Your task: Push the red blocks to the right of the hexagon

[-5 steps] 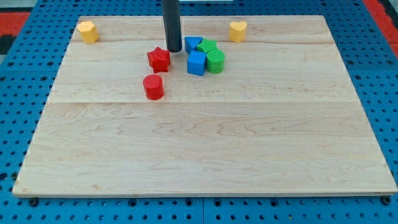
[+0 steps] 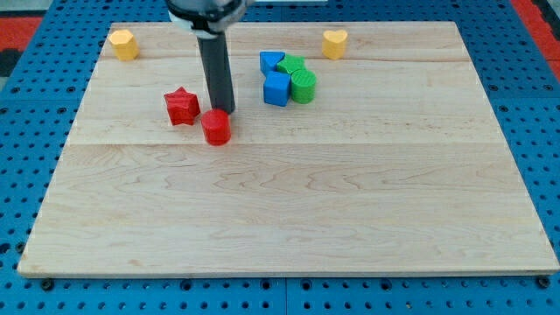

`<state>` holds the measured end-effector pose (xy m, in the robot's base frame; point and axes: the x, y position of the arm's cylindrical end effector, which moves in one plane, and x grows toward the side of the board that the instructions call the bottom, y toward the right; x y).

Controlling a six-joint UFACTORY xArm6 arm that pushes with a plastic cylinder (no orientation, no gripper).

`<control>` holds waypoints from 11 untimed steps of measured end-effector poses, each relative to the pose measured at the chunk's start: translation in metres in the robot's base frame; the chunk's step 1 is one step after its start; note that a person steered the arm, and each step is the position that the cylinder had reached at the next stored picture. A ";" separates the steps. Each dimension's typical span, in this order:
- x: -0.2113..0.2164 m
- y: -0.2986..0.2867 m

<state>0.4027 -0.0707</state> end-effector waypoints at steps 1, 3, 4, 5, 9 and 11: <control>0.039 0.009; 0.096 0.043; 0.113 0.014; 0.075 -0.033; -0.108 -0.108; -0.105 -0.118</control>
